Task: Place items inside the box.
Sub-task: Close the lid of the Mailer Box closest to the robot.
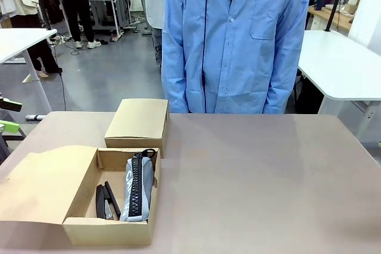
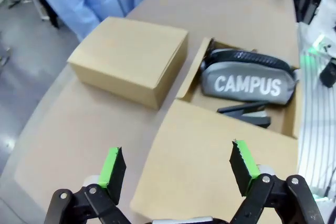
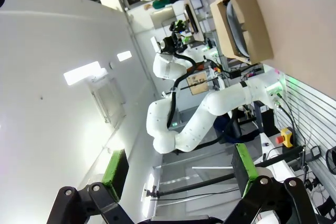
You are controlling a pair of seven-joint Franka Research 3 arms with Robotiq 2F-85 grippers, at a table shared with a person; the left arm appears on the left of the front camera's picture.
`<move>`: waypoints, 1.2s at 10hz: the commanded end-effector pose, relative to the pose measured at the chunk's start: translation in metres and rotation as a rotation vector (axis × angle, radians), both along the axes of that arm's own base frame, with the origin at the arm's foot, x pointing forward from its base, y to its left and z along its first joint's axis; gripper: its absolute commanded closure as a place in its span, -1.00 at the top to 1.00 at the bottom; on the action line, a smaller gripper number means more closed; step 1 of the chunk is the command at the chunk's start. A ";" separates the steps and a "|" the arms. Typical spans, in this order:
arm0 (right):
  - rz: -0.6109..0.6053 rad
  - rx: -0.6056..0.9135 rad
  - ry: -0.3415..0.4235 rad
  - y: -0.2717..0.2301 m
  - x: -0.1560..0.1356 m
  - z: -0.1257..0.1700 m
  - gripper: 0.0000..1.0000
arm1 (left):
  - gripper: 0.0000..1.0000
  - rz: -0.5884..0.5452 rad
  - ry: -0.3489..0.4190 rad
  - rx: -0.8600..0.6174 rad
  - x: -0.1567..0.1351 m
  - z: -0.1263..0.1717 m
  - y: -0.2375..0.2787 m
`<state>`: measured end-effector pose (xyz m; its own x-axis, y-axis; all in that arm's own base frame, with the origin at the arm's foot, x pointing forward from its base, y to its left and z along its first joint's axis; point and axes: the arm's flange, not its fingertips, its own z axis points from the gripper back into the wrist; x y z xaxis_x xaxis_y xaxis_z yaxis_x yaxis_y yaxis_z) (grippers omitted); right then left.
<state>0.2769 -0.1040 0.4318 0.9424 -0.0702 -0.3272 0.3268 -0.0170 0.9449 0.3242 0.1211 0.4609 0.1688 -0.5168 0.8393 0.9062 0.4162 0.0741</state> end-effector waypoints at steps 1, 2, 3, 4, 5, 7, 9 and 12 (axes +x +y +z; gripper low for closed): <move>-0.003 0.011 -0.005 0.000 0.000 0.004 1.00 | 1.00 0.033 -0.006 0.024 0.002 -0.005 0.009; -0.003 0.011 -0.005 0.000 0.000 0.004 1.00 | 1.00 -0.036 -0.196 0.086 0.011 -0.022 0.019; -0.003 0.011 -0.005 0.000 0.000 0.004 1.00 | 1.00 -0.046 -0.255 0.083 0.011 -0.031 0.036; -0.003 0.011 -0.005 0.000 0.000 0.004 1.00 | 1.00 -0.055 -0.227 0.112 0.012 -0.042 0.057; -0.003 0.011 -0.005 0.000 0.000 0.004 1.00 | 1.00 -0.073 -0.183 0.139 0.014 -0.054 0.075; -0.003 0.011 -0.005 0.000 0.000 0.004 1.00 | 1.00 -0.084 -0.054 0.227 0.022 -0.096 0.098; -0.003 0.011 -0.005 0.000 0.000 0.004 1.00 | 1.00 -0.011 0.011 0.307 0.031 -0.130 0.108; -0.003 0.011 -0.005 0.000 0.000 0.004 1.00 | 1.00 -0.063 0.084 0.272 0.038 -0.157 0.092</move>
